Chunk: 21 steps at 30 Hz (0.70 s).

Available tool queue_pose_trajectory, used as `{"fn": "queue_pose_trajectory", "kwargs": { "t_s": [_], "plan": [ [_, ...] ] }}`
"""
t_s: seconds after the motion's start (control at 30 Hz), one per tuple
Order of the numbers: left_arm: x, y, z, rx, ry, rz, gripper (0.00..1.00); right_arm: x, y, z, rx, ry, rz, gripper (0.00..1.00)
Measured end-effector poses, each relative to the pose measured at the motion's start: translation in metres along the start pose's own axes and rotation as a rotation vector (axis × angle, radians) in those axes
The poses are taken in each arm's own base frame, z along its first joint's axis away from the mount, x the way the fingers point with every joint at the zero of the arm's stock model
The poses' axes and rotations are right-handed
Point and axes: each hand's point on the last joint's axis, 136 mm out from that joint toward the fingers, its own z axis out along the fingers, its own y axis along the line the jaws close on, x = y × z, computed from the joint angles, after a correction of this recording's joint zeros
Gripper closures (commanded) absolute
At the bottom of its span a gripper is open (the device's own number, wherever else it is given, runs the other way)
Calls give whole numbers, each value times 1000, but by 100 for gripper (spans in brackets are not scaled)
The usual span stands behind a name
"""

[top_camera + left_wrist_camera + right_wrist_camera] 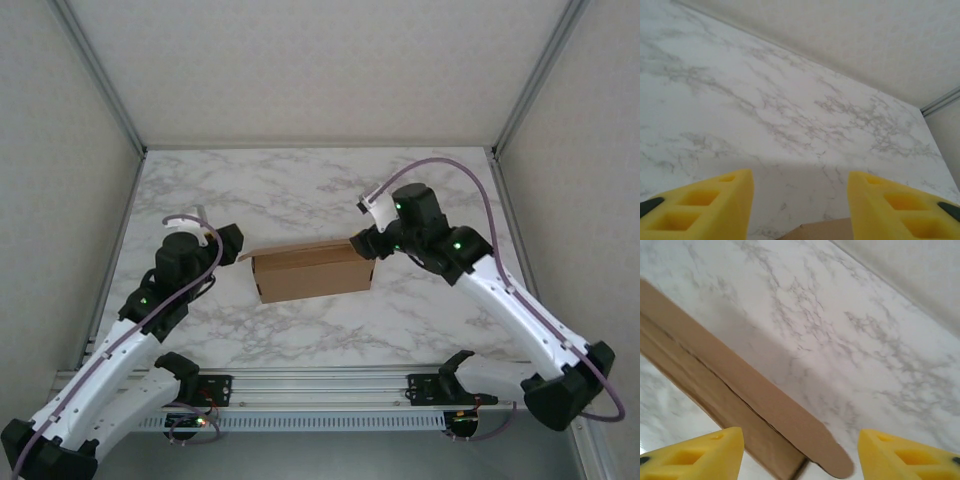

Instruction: Fold the paper box

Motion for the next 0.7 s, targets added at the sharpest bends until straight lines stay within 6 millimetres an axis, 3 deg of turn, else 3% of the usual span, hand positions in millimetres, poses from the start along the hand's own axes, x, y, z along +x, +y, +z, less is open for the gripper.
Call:
{"fn": "queue_pose_trajectory", "kwargs": {
  "t_s": [0.2, 0.27, 0.5, 0.7],
  "plan": [
    [5, -12, -4, 70, 31, 132, 56, 57, -11, 25, -39, 89, -118, 39],
    [5, -14, -8, 82, 35, 177, 54, 67, -13, 27, -60, 97, -141, 39],
    [3, -19, -19, 107, 18, 299, 56, 63, -31, 25, -84, 10, -226, 50],
    [3, -20, -20, 112, 15, 366, 59, 66, -23, 31, -175, -22, -286, 54]
  ]
}}
